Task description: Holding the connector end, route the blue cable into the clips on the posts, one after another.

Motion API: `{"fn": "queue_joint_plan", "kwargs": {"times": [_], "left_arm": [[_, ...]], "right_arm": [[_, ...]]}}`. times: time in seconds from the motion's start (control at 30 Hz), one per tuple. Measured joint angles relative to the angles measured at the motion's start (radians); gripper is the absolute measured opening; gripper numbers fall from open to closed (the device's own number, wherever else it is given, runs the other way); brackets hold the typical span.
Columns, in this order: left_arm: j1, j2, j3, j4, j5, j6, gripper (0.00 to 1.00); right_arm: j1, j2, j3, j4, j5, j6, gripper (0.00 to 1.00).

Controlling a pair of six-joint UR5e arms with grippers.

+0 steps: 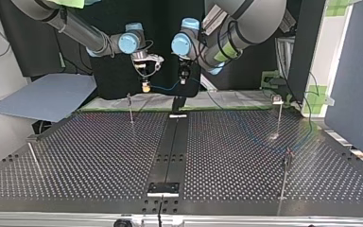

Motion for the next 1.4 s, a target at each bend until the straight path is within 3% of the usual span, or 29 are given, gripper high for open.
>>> {"fn": "queue_joint_plan", "kwargs": {"times": [0.33,0.57,0.73,0.9,1.1,1.2,1.4], "left_arm": [[-0.03,-0.002,0.0,0.051,-0.025,-0.002,0.0],[-0.048,-0.009,0.0,0.087,-0.017,-0.017,0.0],[-0.055,-0.046,0.001,0.105,-0.005,-0.027,0.0],[-0.062,-0.089,0.001,0.124,0.0,-0.037,0.0],[-0.076,-0.1,0.024,0.119,-0.009,-0.041,0.0],[-0.091,-0.101,0.047,0.113,-0.026,-0.042,0.0],[-0.125,-0.102,0.091,0.105,-0.054,-0.042,0.0]], "right_arm": [[-0.033,0.087,0.044,-0.096,-0.001,0.015,0.0],[-0.063,0.095,0.076,-0.167,-0.008,0.018,0.0],[-0.085,0.096,0.1,-0.202,-0.02,0.018,0.0],[-0.107,0.096,0.129,-0.226,-0.034,0.017,0.0],[-0.124,0.096,0.154,-0.244,-0.037,0.017,0.0],[-0.131,0.095,0.162,-0.251,-0.04,0.012,0.0],[-0.157,0.077,0.209,-0.283,-0.071,-0.016,0.0]]}}
